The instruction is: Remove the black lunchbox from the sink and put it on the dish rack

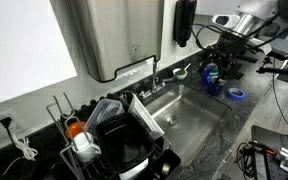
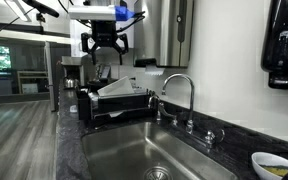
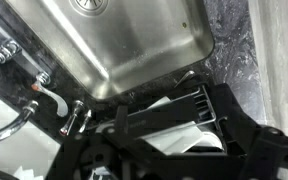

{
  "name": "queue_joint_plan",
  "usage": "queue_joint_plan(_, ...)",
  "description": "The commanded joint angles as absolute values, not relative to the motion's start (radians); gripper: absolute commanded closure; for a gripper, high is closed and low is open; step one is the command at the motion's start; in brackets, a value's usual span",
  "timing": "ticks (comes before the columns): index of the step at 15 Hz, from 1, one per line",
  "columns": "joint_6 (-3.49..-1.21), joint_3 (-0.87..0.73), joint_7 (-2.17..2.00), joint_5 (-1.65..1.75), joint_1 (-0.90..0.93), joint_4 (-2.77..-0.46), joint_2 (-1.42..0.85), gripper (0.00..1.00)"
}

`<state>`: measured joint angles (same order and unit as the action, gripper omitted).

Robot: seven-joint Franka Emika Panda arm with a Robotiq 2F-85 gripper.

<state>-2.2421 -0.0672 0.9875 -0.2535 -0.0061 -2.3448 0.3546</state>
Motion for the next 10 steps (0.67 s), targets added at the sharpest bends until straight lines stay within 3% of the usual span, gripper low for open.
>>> queue_joint_plan(1, -2.273, -0.067, 0.82, -0.156, -0.022, -2.409, 0.379, 0.0)
queue_joint_plan(10, -2.255, -0.091, 0.575, -0.078, -0.004, -2.475, 0.379, 0.0)
